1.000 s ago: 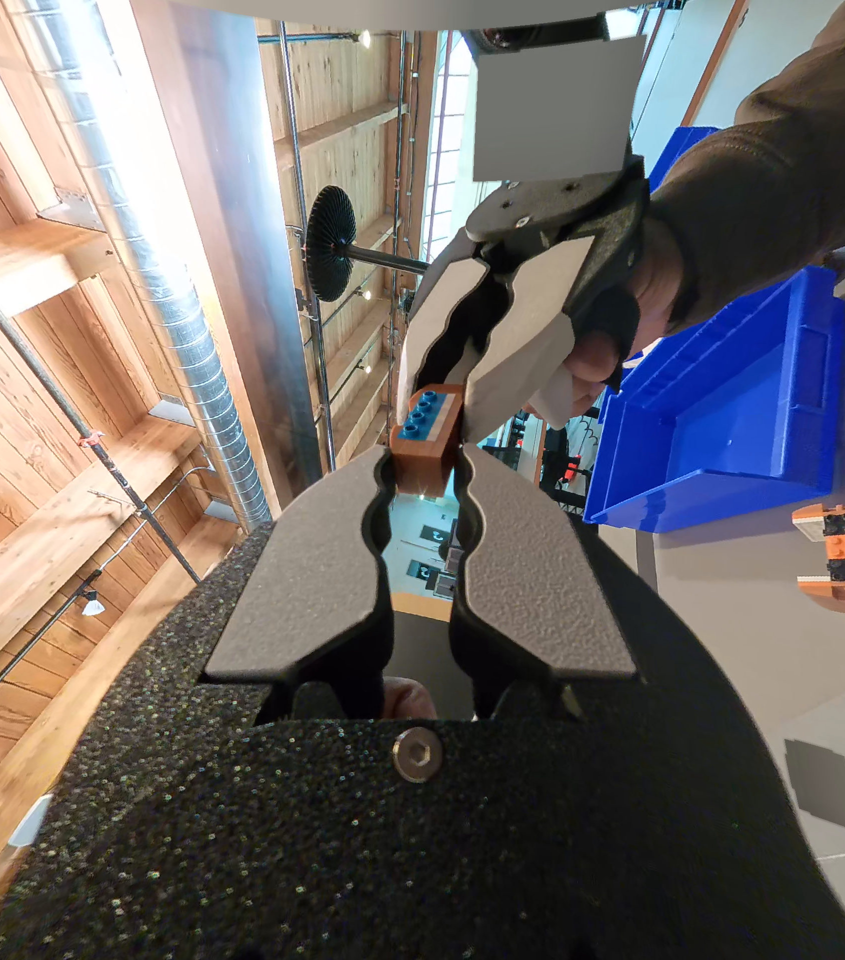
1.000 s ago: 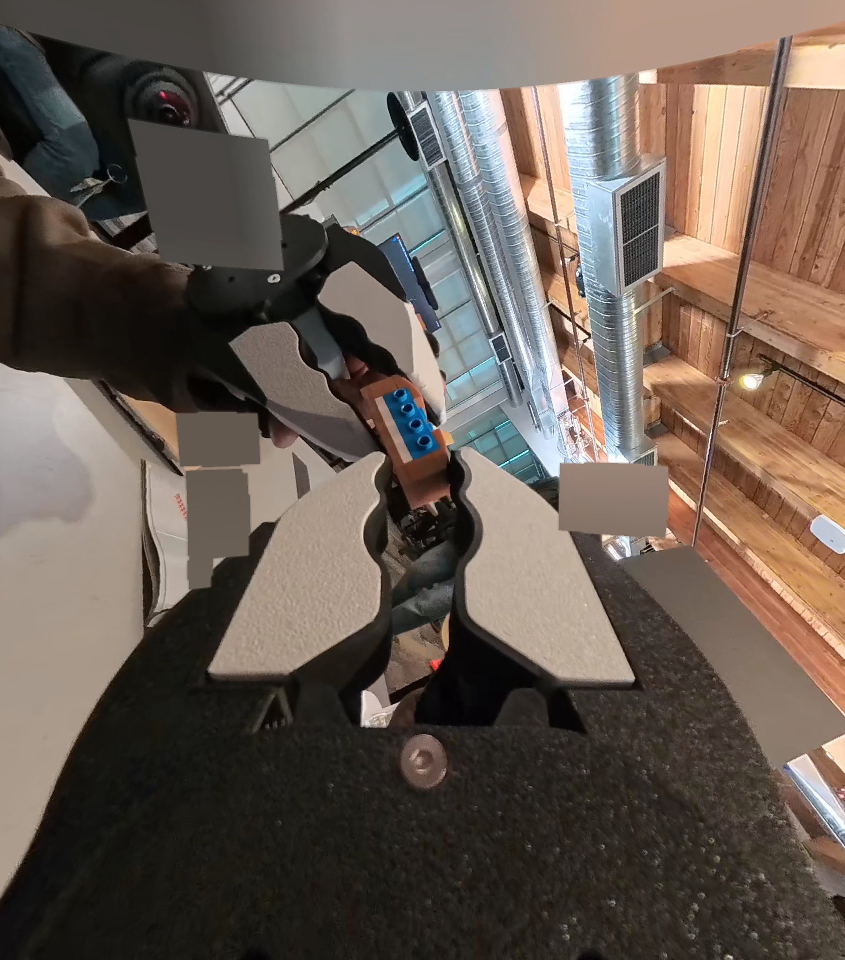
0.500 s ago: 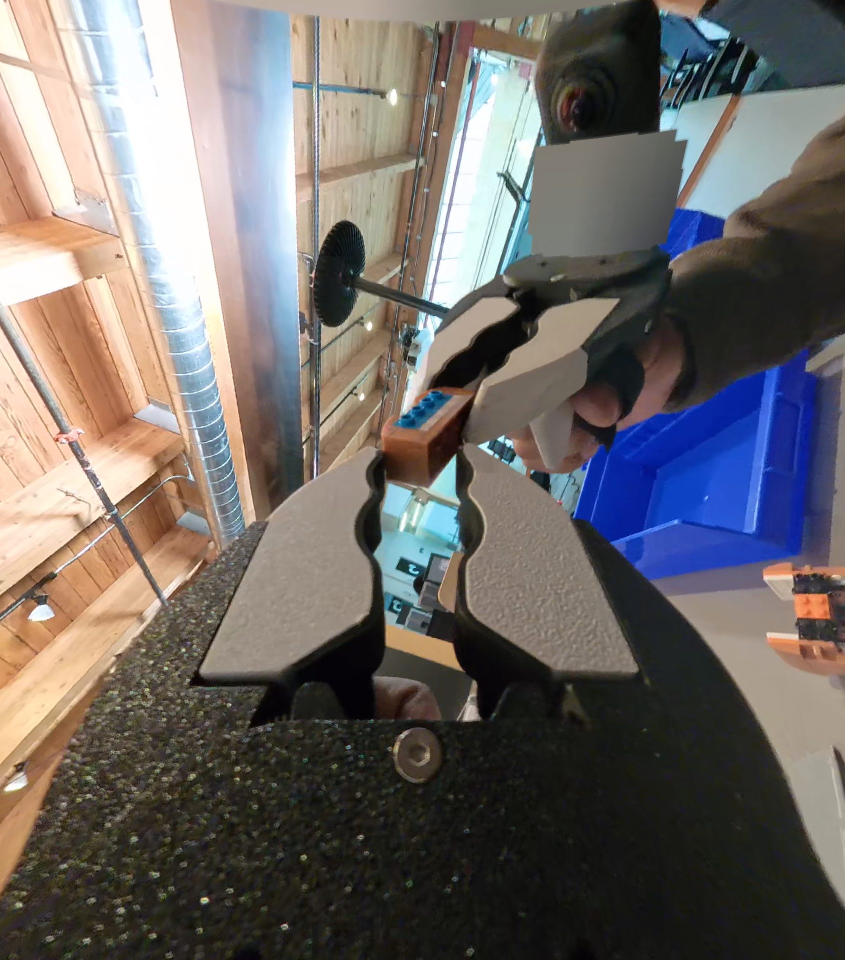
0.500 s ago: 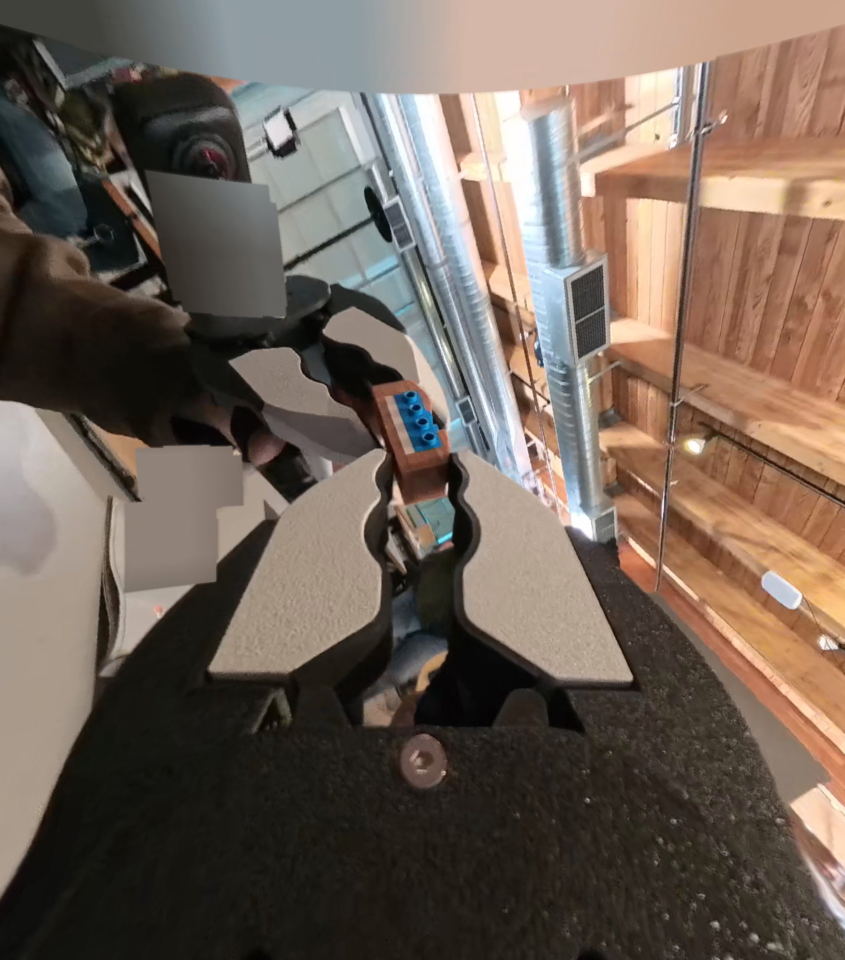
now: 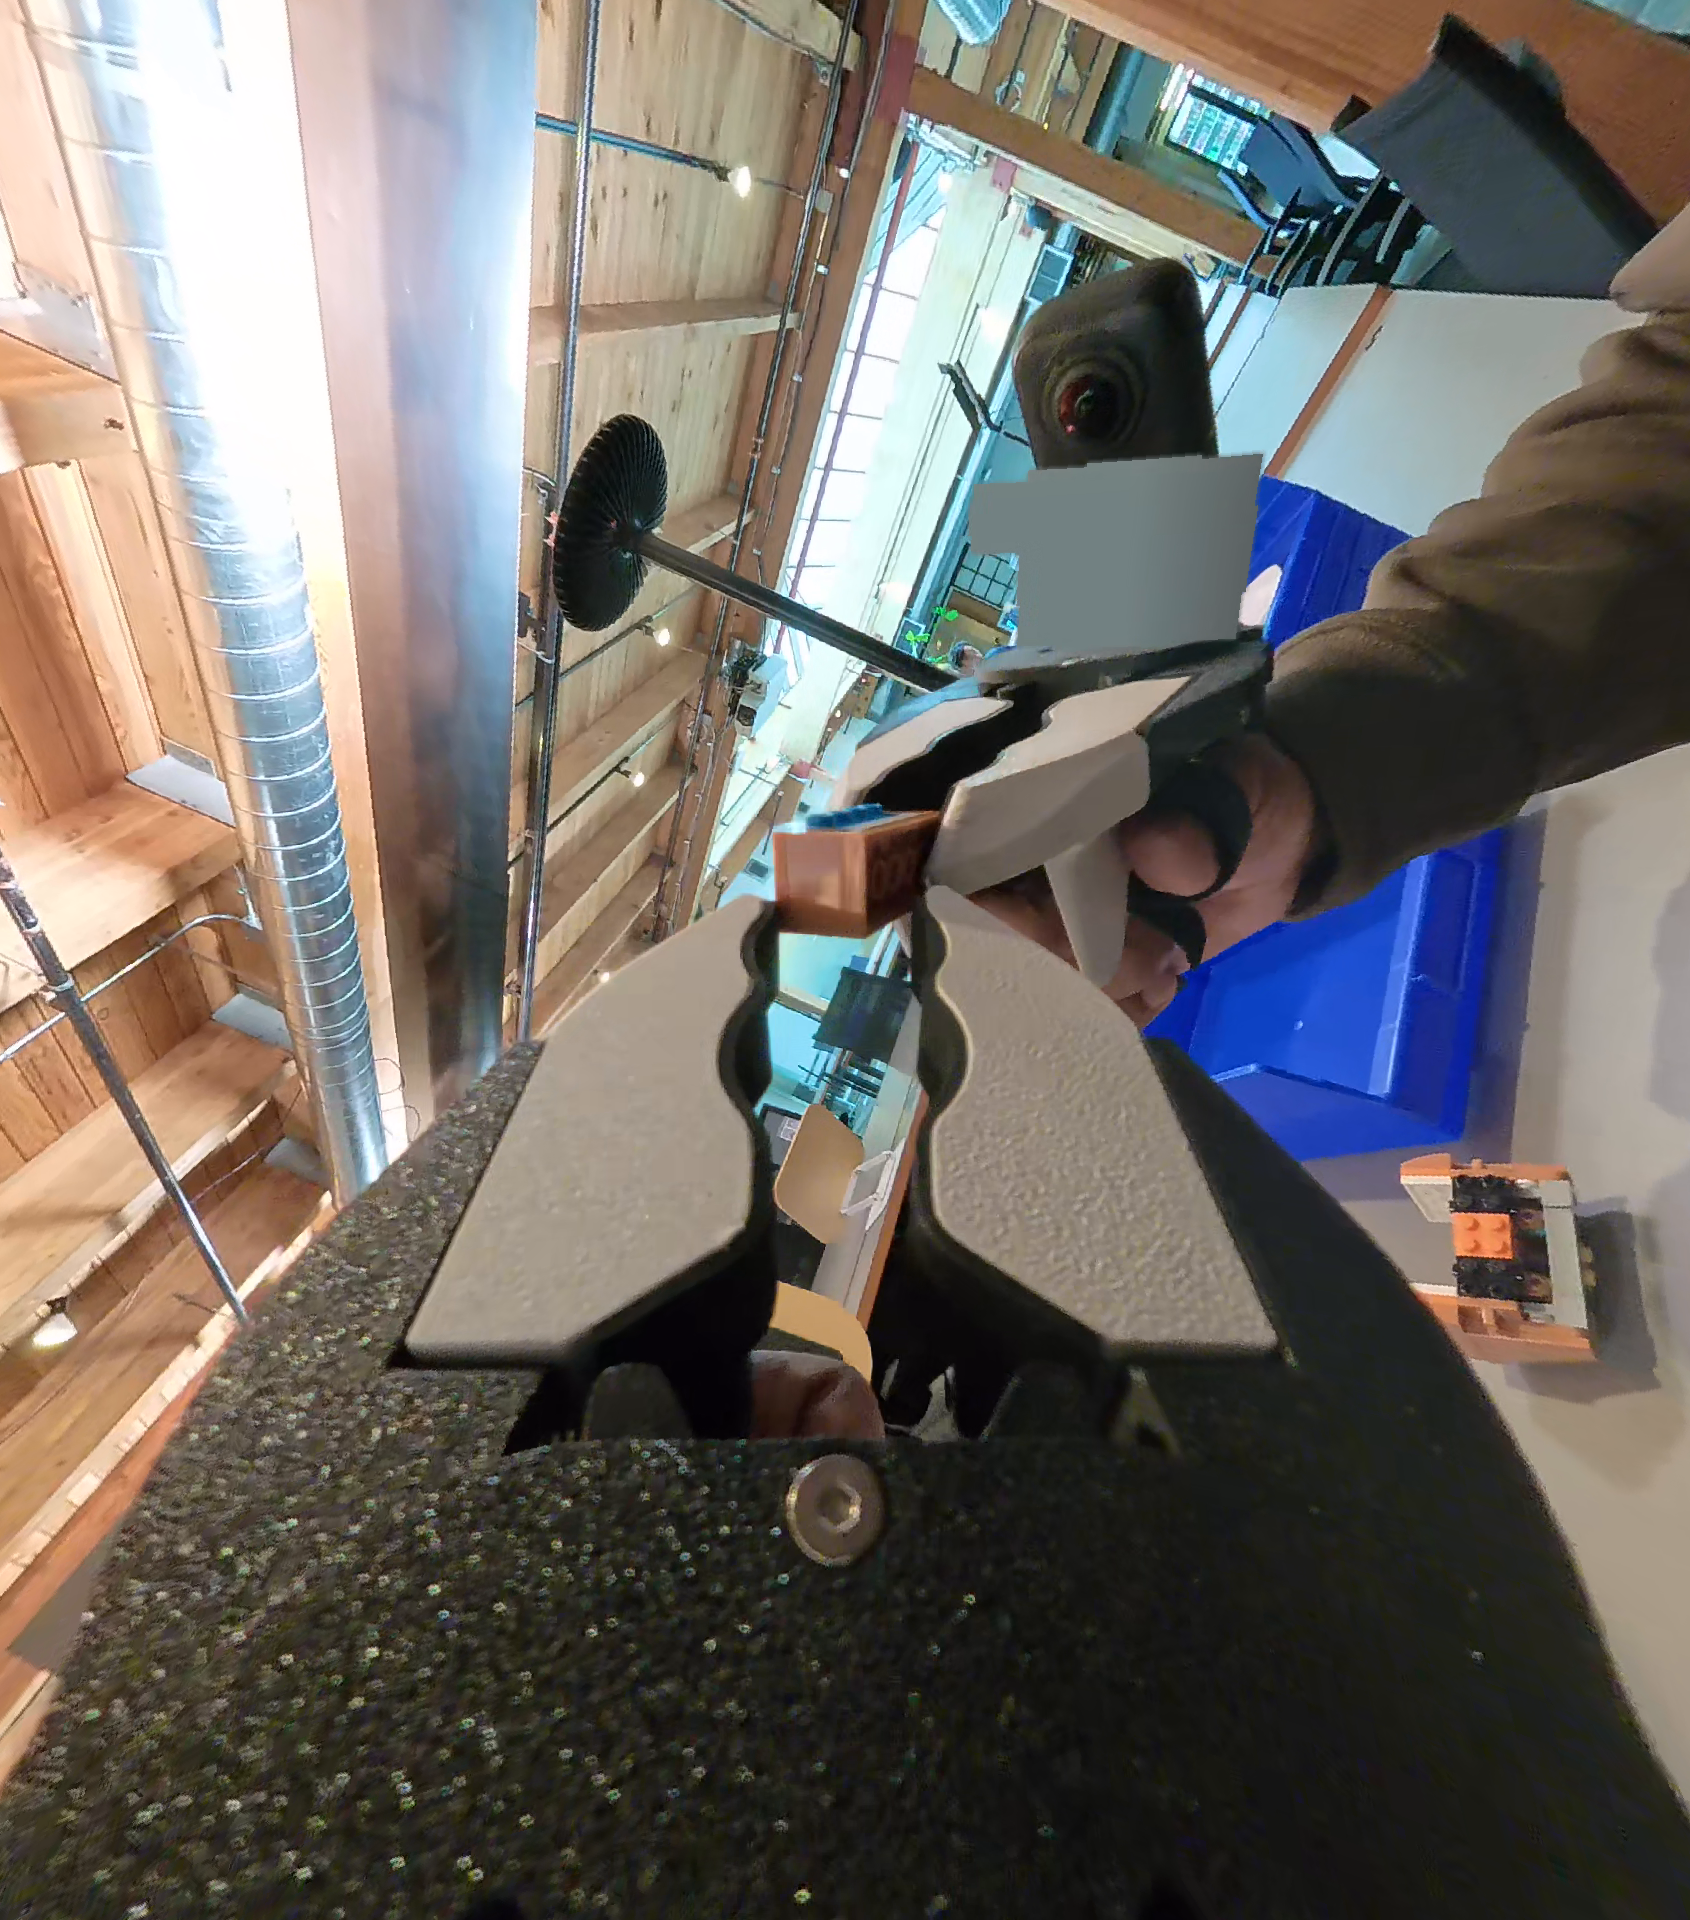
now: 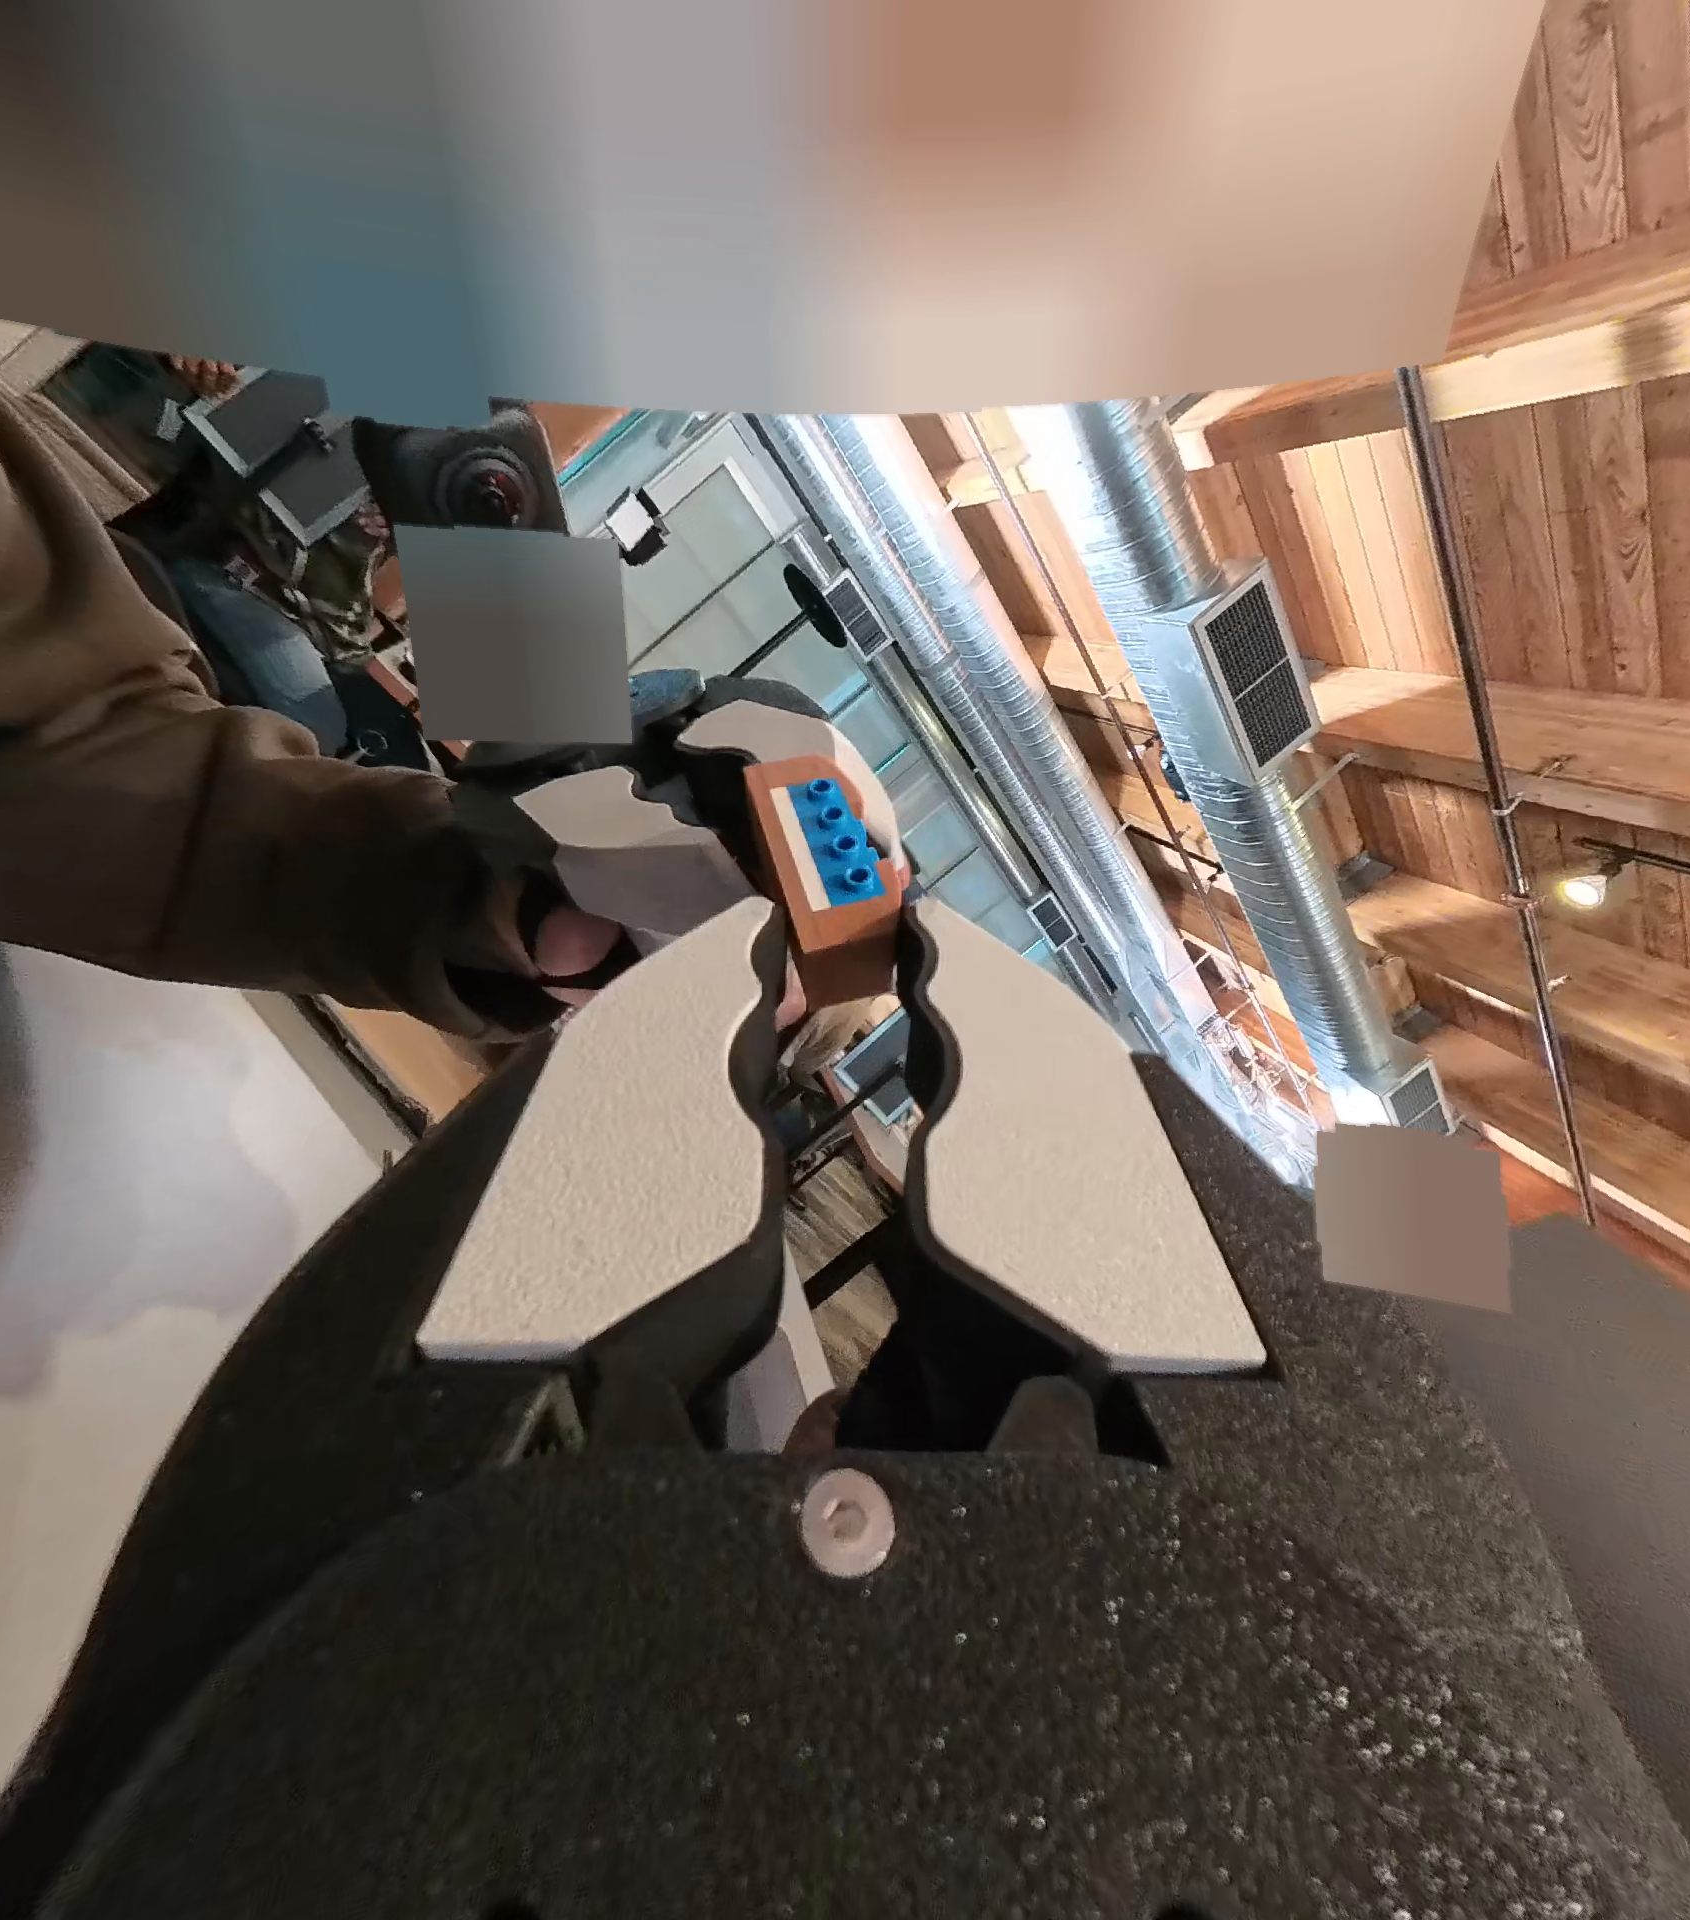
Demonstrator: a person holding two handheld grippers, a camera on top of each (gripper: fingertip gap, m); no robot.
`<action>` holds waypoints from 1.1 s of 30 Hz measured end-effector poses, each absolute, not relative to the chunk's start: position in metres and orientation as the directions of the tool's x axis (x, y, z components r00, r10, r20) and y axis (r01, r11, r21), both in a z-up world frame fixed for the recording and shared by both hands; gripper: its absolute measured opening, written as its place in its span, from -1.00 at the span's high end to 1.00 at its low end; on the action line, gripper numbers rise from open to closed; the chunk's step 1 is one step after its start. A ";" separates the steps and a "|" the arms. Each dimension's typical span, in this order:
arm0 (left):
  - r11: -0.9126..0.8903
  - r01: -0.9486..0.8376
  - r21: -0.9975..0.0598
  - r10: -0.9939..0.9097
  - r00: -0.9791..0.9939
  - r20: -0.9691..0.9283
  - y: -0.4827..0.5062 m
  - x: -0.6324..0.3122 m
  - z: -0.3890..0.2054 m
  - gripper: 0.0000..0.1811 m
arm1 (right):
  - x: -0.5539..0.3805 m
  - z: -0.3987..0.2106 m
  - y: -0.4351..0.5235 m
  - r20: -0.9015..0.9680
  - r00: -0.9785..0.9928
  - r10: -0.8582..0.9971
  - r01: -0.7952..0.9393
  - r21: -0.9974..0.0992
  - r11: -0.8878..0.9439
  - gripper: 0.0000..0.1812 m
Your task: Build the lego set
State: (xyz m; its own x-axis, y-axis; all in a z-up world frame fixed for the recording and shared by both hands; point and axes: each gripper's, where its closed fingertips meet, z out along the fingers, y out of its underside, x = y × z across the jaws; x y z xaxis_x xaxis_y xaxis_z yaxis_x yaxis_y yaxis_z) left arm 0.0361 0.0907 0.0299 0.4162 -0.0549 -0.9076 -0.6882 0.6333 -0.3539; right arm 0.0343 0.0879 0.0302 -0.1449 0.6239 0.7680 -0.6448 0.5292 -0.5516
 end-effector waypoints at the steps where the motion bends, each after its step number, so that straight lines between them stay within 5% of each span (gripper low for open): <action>1: 0.628 -0.693 -0.355 -0.056 0.415 -0.908 0.091 0.035 0.029 0.73 | 0.033 0.030 0.089 0.768 -0.143 0.625 -0.640 -0.553 0.534 0.78; 15: 0.616 -0.721 -0.316 -0.007 0.397 -0.918 0.091 0.034 0.028 0.76 | 0.033 0.030 0.091 0.790 -0.108 0.603 -0.606 -0.533 0.590 0.77; 21: 0.546 -0.687 -0.479 -0.161 0.474 -0.865 0.105 0.018 0.020 0.66 | 0.026 0.030 0.104 0.833 0.056 0.550 -0.554 -0.433 0.711 0.78; 27: 0.302 -0.233 -0.924 -0.655 0.654 -0.379 0.104 -0.004 0.016 0.57 | 0.011 0.018 0.124 0.901 0.325 0.288 -0.366 -0.161 0.916 0.78; 33: -0.083 0.148 -0.986 -0.813 0.562 0.152 0.105 -0.016 0.016 0.59 | 0.006 0.012 0.136 0.871 0.488 0.046 -0.188 0.054 0.981 0.78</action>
